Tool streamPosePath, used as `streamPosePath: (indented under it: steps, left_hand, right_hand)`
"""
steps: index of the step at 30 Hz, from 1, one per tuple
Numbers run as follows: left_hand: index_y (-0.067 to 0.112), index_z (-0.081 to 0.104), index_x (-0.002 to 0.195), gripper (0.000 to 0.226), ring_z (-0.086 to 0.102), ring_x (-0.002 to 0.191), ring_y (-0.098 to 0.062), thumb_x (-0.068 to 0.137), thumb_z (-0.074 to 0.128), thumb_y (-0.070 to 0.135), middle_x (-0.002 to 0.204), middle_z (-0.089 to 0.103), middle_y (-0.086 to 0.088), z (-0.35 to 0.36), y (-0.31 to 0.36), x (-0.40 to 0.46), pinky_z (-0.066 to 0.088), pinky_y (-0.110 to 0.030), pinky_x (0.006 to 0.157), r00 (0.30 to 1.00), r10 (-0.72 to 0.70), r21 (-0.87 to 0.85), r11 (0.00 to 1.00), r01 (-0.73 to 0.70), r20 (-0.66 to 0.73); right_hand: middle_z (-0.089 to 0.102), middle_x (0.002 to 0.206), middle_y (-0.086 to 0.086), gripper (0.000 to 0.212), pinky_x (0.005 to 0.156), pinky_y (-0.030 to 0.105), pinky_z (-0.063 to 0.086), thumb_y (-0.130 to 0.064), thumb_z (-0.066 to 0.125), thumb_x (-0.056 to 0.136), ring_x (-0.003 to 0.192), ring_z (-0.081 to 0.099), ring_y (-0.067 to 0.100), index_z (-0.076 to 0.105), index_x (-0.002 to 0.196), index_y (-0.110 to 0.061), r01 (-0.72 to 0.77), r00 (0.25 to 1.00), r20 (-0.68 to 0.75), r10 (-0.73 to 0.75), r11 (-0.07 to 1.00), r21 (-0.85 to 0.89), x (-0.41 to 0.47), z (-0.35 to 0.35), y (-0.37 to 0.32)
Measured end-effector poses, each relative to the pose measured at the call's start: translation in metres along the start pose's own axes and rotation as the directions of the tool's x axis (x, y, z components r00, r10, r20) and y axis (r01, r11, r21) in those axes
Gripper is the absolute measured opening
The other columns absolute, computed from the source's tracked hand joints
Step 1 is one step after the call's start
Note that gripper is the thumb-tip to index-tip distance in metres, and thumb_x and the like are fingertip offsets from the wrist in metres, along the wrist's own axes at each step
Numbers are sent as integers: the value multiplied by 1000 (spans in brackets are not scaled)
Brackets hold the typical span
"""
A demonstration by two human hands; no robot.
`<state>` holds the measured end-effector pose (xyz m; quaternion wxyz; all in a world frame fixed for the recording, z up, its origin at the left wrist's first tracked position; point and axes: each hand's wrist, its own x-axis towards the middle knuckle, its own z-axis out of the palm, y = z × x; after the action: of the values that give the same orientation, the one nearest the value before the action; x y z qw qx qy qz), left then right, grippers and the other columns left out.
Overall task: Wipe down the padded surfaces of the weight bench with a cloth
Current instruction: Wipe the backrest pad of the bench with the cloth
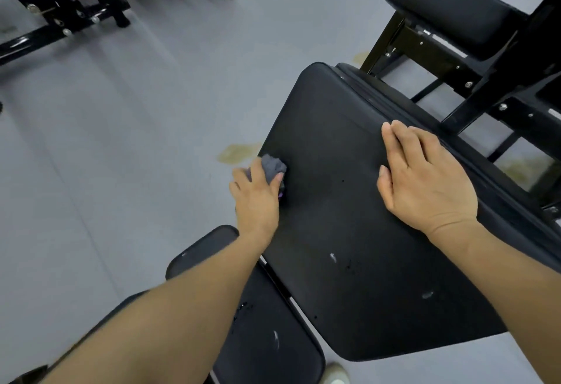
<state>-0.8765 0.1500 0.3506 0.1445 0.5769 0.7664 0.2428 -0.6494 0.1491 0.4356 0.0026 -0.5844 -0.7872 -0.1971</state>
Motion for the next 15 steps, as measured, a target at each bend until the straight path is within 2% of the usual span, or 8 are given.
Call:
streamPosePath:
  steps: [1, 3, 5, 7, 11, 13, 15]
  left_hand:
    - [5, 40, 132, 50, 45, 95, -38, 94, 47, 36, 111, 41, -23, 2, -13, -15, 39, -40, 80, 994, -97, -29, 995, 98, 50]
    - [11, 32, 136, 48, 39, 106, -37, 97, 42, 37, 120, 35, -20, 6, -31, -35, 32, -34, 80, 929, -330, -54, 938, 343, 170]
    - [11, 31, 133, 45, 38, 107, -37, 98, 38, 38, 123, 33, -20, 7, -31, -35, 30, -36, 79, 890, -411, -16, 906, 422, 195]
    - [6, 34, 128, 43, 40, 106, -39, 98, 39, 37, 122, 34, -22, 3, -19, -21, 34, -40, 83, 916, -367, -24, 927, 375, 162]
    - [2, 41, 128, 44, 41, 102, -37, 96, 46, 33, 117, 40, -24, -4, 5, 17, 35, -46, 93, 991, -116, -56, 991, 120, 67]
    - [4, 38, 132, 47, 41, 101, -36, 96, 47, 33, 117, 38, -23, 0, 0, 14, 35, -44, 93, 992, -115, -60, 991, 119, 60]
    - [9, 32, 137, 50, 39, 102, -35, 96, 45, 35, 120, 35, -21, 5, -14, -2, 33, -39, 92, 973, -214, -66, 973, 220, 88]
  right_hand:
    - [43, 137, 21, 58, 98, 41, 39, -30, 30, 95, 115, 37, 32, 28, 142, 3, 3, 1000, -4, -3, 1000, 0, -1, 0, 1]
    - [43, 136, 20, 58, 97, 41, 41, -30, 31, 95, 114, 38, 32, 29, 142, 3, 8, 1000, -4, -8, 1000, 3, 0, 0, 0]
    - [43, 136, 20, 58, 96, 41, 42, -30, 31, 95, 114, 38, 32, 29, 142, 3, 5, 1000, -12, -5, 1000, 0, 2, 1, -1]
    - [42, 136, 21, 59, 97, 41, 41, -31, 30, 95, 114, 38, 33, 27, 143, 4, 7, 1000, 9, -7, 1000, 9, -1, 1, 0]
    - [38, 138, 22, 60, 100, 44, 38, -31, 27, 96, 116, 39, 36, 22, 144, 4, 11, 1000, 23, -12, 1000, 18, 0, 1, 1]
    - [37, 139, 23, 60, 101, 44, 38, -31, 26, 96, 117, 40, 37, 21, 144, 5, 20, 999, 33, -21, 1000, 18, 0, 1, 0]
    - [36, 140, 23, 61, 102, 44, 36, -32, 26, 96, 118, 39, 37, 19, 145, 5, 23, 999, 46, -23, 1000, 9, 1, 1, 1]
